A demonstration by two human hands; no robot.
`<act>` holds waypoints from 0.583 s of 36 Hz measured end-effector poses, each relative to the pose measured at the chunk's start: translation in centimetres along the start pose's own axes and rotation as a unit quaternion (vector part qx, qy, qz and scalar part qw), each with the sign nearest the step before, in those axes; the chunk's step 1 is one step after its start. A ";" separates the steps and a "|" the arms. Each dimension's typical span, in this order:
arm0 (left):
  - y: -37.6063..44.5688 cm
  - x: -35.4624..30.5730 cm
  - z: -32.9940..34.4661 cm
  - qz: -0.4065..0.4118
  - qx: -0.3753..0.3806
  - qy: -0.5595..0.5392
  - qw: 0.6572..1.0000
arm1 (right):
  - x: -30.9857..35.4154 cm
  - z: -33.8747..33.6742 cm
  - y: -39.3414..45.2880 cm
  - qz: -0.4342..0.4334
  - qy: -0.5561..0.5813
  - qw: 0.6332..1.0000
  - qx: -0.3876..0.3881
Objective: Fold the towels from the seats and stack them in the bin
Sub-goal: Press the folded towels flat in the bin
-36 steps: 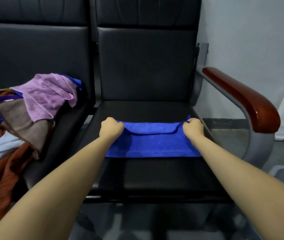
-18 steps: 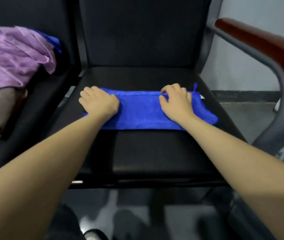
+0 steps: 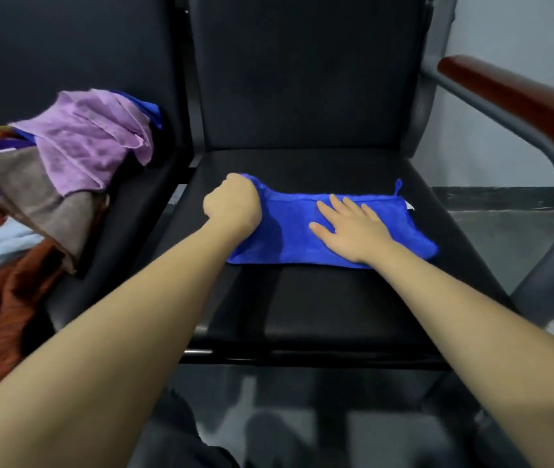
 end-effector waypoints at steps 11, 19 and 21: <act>-2.3 -9.9 -2.9 0.100 0.114 -0.269 0.951 | -3.8 -4.4 -1.8 0.083 0.323 0.933 -0.135; -3.3 -11.9 0.4 0.069 0.137 -0.178 0.972 | -8.3 -3.7 -3.2 0.222 0.240 0.943 -0.058; -3.1 -10.5 1.0 0.055 0.093 -0.088 0.990 | -8.2 -3.6 -3.3 0.237 0.201 0.948 -0.066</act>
Point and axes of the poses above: each hand's wrist, its own y-axis towards the middle knuckle, its own z-axis out of the palm, x = y × z, the point moved 5 cm from there along y, towards the middle knuckle, and after that the axes turned 5 degrees about z, right-handed, at the moved point
